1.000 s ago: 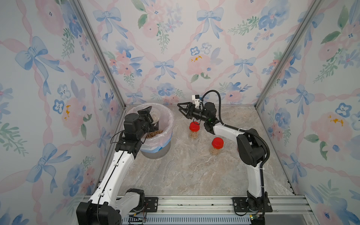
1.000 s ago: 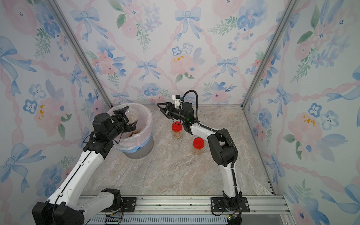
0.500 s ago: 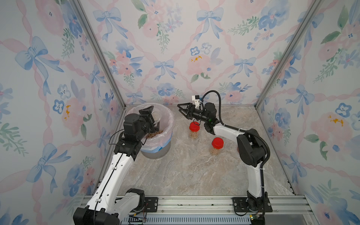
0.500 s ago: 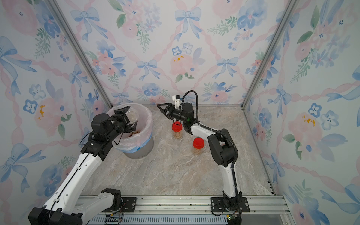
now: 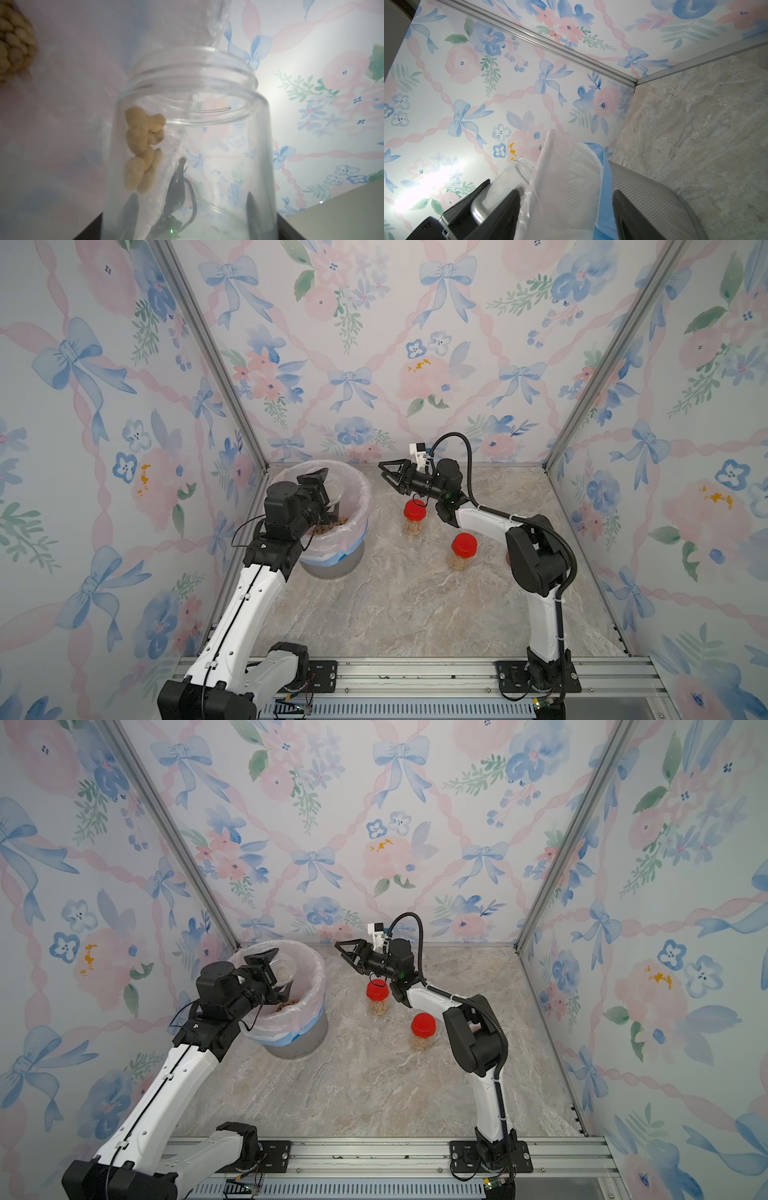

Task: Empty moldy peanuts from jars
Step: Pour the moldy peanuts from the jar into the trash bin.

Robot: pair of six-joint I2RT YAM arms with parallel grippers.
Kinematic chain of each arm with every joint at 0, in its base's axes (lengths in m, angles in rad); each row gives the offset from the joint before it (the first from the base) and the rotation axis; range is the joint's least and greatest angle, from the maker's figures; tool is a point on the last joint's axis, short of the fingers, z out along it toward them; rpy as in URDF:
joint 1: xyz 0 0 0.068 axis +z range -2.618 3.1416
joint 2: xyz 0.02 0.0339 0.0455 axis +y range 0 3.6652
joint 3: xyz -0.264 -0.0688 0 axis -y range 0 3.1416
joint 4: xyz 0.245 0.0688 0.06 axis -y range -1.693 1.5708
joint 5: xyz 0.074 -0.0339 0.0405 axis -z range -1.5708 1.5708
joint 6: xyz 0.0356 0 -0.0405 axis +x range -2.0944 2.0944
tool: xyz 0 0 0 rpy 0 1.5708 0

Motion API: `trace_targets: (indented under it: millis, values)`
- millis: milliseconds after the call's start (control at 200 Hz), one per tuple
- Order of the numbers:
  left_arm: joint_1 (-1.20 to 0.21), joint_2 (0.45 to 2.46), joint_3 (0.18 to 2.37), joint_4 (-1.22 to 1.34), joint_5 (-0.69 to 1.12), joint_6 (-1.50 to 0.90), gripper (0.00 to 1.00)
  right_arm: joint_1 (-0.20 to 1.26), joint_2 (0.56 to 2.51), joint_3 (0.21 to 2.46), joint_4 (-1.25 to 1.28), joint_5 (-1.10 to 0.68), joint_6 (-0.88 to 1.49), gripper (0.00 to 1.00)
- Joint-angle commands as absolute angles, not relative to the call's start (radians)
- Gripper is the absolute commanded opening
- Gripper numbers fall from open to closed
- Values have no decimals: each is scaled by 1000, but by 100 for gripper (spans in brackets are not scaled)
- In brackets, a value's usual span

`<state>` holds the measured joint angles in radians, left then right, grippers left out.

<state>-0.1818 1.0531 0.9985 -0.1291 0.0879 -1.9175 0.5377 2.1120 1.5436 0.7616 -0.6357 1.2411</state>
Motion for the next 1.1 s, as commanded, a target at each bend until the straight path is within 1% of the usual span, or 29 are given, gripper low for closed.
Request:
trace_targets:
  millis: [0,35,60,95,130,155,180,220,245,275,320,355,390,425,505,535,570,605,695,715,735,790,820,860,925,950,1025,1060,1095]
  values:
    - [-149,1054,1034,-60,112,-1869,0,529,2078,1543,770,-645,1222,72]
    - [-49,1105,1058,-63,256,-1844,0,529,2085,1552,763,-645,1222,72]
    - [-41,1114,1069,-63,296,-1837,0,528,2093,1565,762,-657,1228,72]
    - [-134,1088,1073,-64,226,-1839,0,526,2098,1566,775,-668,1244,71]
    - [-249,1056,1065,-64,71,-1853,0,525,2094,1552,792,-667,1249,71]
    - [-275,1051,1065,-64,25,-1848,0,524,2090,1544,794,-660,1242,71]
    - [-224,1060,1062,-66,57,-1847,0,523,2088,1542,786,-651,1236,71]
    - [-120,1091,1051,-67,212,-1855,0,525,2091,1550,778,-644,1228,71]
    - [-115,1090,1048,-66,254,-1866,0,525,2099,1561,778,-650,1234,71]
    - [-189,1064,1055,-67,197,-1864,0,525,2108,1574,783,-663,1245,71]
    - [-288,1039,1062,-73,29,-1848,0,525,2107,1566,798,-665,1253,71]
    - [-225,1053,1060,-73,61,-1852,0,525,2104,1558,805,-655,1249,71]
    - [-138,1087,1070,-73,189,-1846,0,525,2102,1558,802,-650,1245,71]
    - [-135,1100,1085,-79,241,-1831,0,525,2103,1565,796,-656,1246,71]
    - [-297,1057,1069,-80,34,-1836,0,521,2088,1539,812,-659,1248,71]
    - [-255,1068,1060,-83,70,-1843,0,519,2081,1532,809,-652,1239,71]
    - [-142,1096,1060,-80,201,-1845,0,516,2080,1533,802,-650,1232,71]
    - [-113,1117,1086,-83,246,-1822,0,515,2083,1538,800,-655,1236,71]
    - [-323,1061,1110,-93,32,-1822,0,509,2077,1523,819,-667,1247,70]
    - [-343,1057,1114,-97,7,-1811,0,507,2073,1516,816,-662,1242,70]
    - [-324,1060,1117,-114,24,-1801,0,505,2071,1512,814,-655,1235,71]
    - [-157,1085,1099,-135,162,-1799,0,506,2079,1524,815,-647,1234,71]
    - [-113,1093,1089,-136,219,-1803,0,507,2092,1542,822,-656,1249,71]
    - [-176,1077,1088,-135,178,-1805,0,509,2109,1565,832,-676,1271,70]
    - [-314,1036,1083,-135,14,-1811,0,510,2109,1558,838,-673,1273,70]
    - [-295,1037,1081,-136,21,-1804,0,511,2104,1554,833,-667,1263,70]
    - [-147,1070,1061,-139,179,-1797,0,514,2113,1567,815,-665,1251,70]
    - [-162,1071,1058,-138,183,-1801,0,515,2121,1578,822,-677,1264,70]
    - [-226,1056,1061,-138,128,-1806,0,516,2123,1579,833,-683,1275,70]
